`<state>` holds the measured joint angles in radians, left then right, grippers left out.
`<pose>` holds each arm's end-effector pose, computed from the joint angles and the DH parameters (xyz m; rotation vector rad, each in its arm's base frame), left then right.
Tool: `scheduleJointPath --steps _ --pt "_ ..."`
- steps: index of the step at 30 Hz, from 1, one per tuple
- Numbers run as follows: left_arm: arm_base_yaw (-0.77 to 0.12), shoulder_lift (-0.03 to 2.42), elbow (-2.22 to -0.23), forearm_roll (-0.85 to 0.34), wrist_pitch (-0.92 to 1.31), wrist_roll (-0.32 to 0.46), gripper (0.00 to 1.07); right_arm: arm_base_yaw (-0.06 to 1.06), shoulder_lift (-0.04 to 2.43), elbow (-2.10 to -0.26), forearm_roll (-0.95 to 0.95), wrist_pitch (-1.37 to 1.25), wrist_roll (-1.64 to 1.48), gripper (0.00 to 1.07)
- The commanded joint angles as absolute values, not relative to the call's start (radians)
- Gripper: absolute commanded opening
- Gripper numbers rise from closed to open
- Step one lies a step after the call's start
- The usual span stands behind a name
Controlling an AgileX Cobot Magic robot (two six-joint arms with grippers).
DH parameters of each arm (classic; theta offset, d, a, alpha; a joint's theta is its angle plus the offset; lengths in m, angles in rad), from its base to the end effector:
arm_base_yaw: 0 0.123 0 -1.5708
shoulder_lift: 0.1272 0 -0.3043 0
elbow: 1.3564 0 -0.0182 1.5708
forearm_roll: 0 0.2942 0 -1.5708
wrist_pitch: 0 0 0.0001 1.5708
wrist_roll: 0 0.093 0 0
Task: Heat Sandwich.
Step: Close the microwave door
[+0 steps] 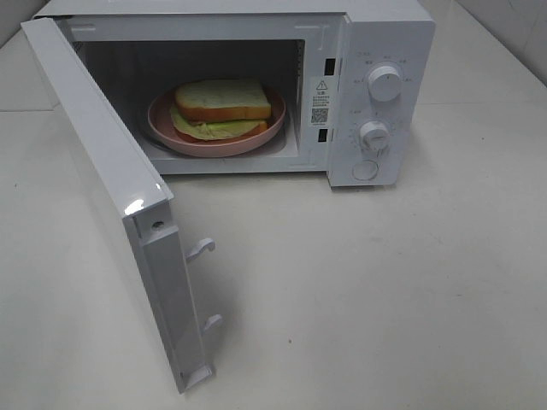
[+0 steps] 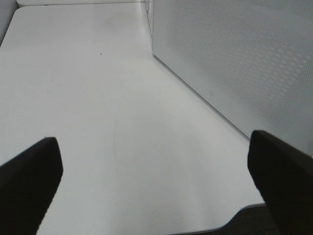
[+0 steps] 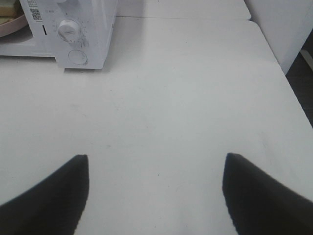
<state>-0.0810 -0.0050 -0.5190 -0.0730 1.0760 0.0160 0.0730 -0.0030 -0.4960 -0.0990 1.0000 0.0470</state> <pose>0.0109 -0.0069 0.3022 0.1038 2.0332 -0.1280 0.0185 -0.0064 0.3014 -0.0249 1.9809 -0.0394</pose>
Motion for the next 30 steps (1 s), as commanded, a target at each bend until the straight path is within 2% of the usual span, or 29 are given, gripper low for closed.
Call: scheduleJointPath --steps 1,30 --pt "-0.088 -0.021 -0.517 -0.075 1.072 0.013 0.98 0.066 -0.033 -0.495 -0.096 0.995 0.036 0.74" --pt "-0.088 -0.021 -0.517 -0.075 1.072 0.013 0.98 0.066 -0.033 -0.495 -0.096 0.995 0.036 0.74"
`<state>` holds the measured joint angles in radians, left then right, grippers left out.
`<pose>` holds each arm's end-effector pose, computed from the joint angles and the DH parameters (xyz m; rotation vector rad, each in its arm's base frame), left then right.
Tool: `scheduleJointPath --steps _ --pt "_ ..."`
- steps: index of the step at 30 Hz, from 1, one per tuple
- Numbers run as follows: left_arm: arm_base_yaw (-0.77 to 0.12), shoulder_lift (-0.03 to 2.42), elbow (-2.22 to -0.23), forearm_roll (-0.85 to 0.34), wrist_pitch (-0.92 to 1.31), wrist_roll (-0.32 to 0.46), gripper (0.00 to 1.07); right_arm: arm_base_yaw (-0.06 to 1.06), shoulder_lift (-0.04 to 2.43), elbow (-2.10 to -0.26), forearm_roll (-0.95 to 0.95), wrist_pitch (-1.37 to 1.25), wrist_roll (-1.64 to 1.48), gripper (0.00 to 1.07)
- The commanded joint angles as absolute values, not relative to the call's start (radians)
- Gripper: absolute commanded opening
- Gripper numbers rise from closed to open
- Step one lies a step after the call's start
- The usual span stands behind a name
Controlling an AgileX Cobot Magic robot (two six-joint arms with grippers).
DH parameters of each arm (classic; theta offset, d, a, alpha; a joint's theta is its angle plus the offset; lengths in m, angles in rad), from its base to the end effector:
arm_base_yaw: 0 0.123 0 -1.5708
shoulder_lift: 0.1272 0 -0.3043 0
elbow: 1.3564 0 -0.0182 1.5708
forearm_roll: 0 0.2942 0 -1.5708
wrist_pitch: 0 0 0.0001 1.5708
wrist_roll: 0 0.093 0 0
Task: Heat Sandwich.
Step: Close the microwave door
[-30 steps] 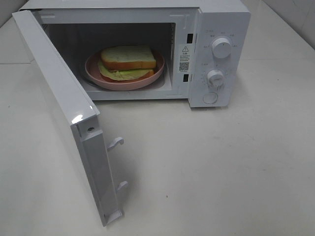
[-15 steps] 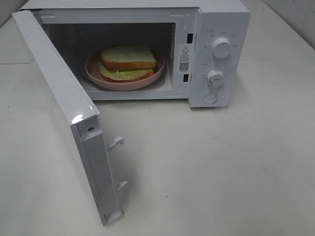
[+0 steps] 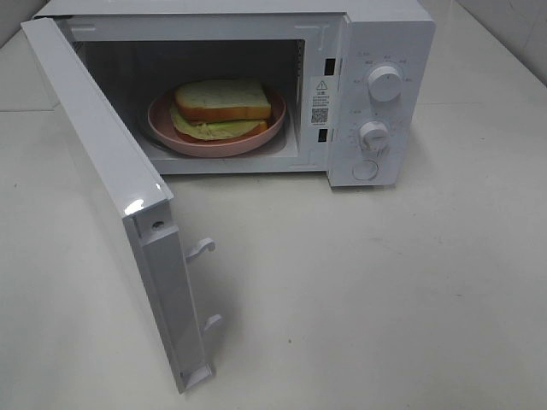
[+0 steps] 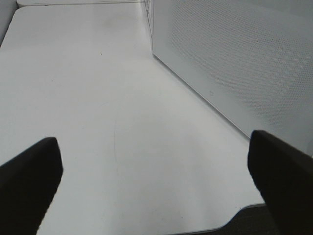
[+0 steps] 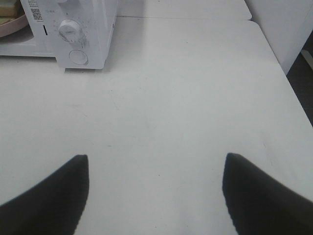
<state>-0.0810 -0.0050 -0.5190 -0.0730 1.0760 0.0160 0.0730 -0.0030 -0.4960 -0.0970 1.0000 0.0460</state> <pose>0.0109 -0.0069 0.3022 0.1038 2.0332 -0.1280 0.0185 -0.0063 0.3014 -0.0259 1.9810 -0.0377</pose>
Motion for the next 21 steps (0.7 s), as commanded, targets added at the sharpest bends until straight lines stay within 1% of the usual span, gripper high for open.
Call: scheduleJointPath --steps 1,17,21 --pt "-0.088 -0.021 -0.517 -0.075 1.072 0.013 0.98 0.066 -0.033 -0.495 -0.096 0.995 0.036 0.74" --pt "-0.088 -0.021 -0.519 -0.075 1.068 0.012 0.98 0.066 -0.033 -0.495 -0.096 0.995 0.036 0.74" --pt "-0.088 -0.001 -0.55 -0.077 1.029 0.009 0.98 0.066 -0.033 -0.495 -0.096 0.995 0.036 0.74"
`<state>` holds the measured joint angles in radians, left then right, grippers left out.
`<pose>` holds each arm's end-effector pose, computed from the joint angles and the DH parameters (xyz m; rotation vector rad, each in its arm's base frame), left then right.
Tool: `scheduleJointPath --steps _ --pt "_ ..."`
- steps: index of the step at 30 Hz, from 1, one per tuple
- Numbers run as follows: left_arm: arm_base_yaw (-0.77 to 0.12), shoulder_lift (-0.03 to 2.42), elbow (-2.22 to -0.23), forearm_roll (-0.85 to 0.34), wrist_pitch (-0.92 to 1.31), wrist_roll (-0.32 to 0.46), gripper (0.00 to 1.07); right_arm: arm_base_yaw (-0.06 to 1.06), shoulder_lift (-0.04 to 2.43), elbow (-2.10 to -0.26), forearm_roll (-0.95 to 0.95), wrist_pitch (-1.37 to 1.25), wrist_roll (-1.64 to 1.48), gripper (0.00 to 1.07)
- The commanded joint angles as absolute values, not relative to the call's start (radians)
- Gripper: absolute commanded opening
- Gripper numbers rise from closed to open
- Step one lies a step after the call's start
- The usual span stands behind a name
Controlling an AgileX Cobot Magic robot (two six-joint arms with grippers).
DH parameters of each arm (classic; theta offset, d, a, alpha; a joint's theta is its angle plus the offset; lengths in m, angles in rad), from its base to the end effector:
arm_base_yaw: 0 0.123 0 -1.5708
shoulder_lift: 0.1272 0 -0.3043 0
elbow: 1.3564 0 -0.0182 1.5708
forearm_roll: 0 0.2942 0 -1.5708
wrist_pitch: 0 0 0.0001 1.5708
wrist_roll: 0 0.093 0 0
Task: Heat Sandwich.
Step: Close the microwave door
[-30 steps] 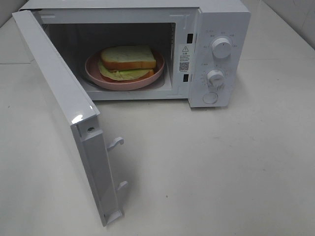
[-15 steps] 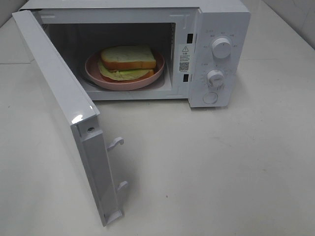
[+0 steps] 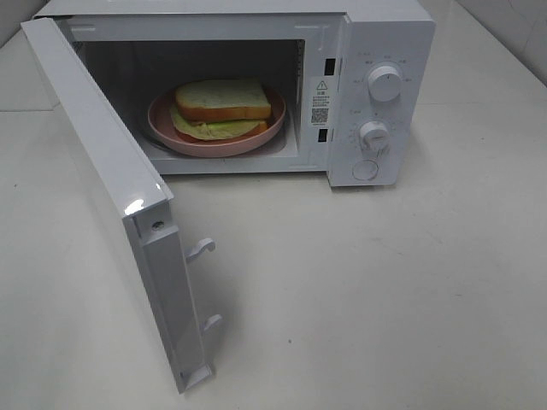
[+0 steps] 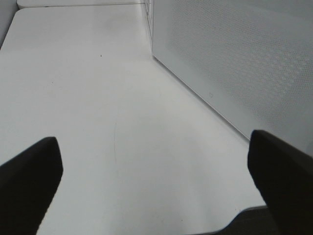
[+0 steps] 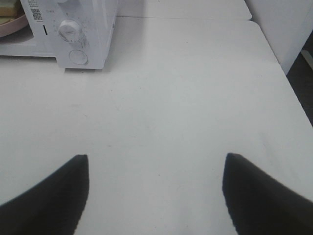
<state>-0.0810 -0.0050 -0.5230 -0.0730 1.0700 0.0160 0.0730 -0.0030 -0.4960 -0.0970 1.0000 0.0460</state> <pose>0.0106 -0.0068 0.3040 0.1032 2.0232 -0.1281 0.0185 -0.0063 0.3014 -0.0259 1.9810 -0.0377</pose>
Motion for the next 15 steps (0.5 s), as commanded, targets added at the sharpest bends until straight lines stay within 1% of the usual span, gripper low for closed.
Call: scheduleJointPath --steps 1,4,7,8,9,11,12,13,14,15 --pt "-0.088 0.009 -0.556 -0.076 1.014 0.009 0.98 0.066 -0.033 -0.495 -0.096 0.995 0.036 0.74" --pt "-0.088 0.056 -0.564 -0.077 0.979 0.01 0.96 0.066 -0.033 -0.495 -0.096 0.995 0.036 0.74" --pt "-0.088 0.108 -0.563 -0.077 0.954 0.011 0.89 0.066 -0.033 -0.495 -0.096 0.995 0.036 0.74" --pt "-0.088 0.144 -0.563 -0.077 0.938 0.011 0.82 0.066 -0.033 -0.495 -0.096 0.995 0.036 0.74" --pt "-0.088 0.144 -0.563 -0.077 0.938 0.011 0.82 0.066 -0.033 -0.495 -0.096 0.995 0.036 0.74" --pt "-0.088 0.179 -0.563 -0.077 0.918 0.011 0.72 0.066 -0.033 -0.495 -0.096 0.995 0.036 0.74" --pt "-0.088 0.218 -0.563 -0.076 0.893 0.011 0.61 0.066 -0.033 -0.495 -0.096 0.995 0.036 0.74" --pt "-0.088 0.237 -0.563 -0.076 0.877 0.011 0.55 0.066 -0.033 -0.495 -0.096 0.995 0.036 0.74" --pt "-0.088 0.237 -0.563 -0.076 0.877 0.011 0.55 0.066 -0.033 -0.495 -0.096 0.995 0.036 0.74" --pt "-0.088 0.256 -0.563 -0.076 0.864 0.011 0.49 0.066 -0.033 -0.495 -0.096 0.995 0.036 0.74"
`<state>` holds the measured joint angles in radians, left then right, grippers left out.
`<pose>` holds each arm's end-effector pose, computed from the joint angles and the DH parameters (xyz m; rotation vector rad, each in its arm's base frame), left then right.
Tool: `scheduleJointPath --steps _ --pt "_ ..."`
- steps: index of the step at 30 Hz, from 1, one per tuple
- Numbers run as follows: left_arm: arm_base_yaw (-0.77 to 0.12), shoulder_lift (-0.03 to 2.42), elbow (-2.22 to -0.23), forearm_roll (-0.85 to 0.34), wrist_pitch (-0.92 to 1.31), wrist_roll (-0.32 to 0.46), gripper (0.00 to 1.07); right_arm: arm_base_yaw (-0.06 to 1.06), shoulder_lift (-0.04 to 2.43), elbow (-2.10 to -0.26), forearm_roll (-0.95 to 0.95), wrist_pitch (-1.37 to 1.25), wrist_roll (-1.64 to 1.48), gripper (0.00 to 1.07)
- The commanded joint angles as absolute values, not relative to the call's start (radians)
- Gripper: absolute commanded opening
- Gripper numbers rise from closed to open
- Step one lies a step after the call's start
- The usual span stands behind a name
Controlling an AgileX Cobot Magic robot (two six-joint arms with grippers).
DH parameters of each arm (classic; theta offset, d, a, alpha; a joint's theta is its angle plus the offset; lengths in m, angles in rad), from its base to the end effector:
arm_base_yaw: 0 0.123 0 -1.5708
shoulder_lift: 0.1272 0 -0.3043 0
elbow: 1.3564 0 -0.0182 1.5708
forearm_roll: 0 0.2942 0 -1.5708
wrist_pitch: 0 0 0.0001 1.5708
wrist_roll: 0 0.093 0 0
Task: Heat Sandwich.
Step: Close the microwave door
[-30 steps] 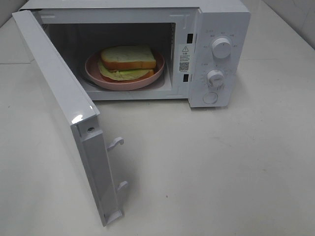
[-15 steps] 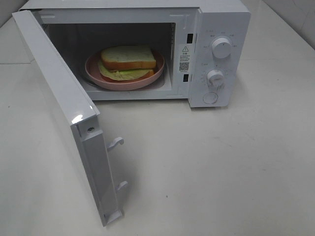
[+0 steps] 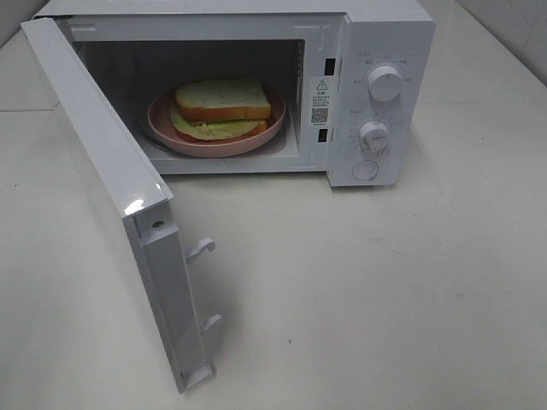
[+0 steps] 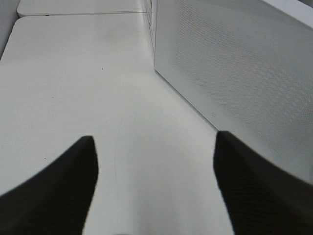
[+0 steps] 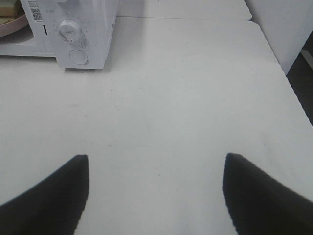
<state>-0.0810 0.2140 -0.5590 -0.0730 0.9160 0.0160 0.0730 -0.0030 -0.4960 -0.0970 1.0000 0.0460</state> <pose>0.0543 -0.0098 0.3214 0.0899 2.0529 -0.1274 0.0185 -0.0063 0.3014 -0.0259 1.9810 -0.0377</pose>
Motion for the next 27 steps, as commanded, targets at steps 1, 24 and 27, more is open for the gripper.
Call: scheduleJointPath --steps 1,24,27 --pt "-0.088 0.271 -0.562 -0.076 0.854 0.011 0.43 0.066 -0.033 -0.495 -0.096 0.995 0.036 0.74" --pt "-0.088 0.694 -0.371 -0.006 0.15 0.02 0.0 0.066 -0.033 -0.495 -0.096 0.995 0.036 0.74" --pt "-0.088 0.725 -0.346 -0.006 0.069 0.02 0.0 0.066 -0.033 -0.495 -0.096 0.995 0.036 0.74"
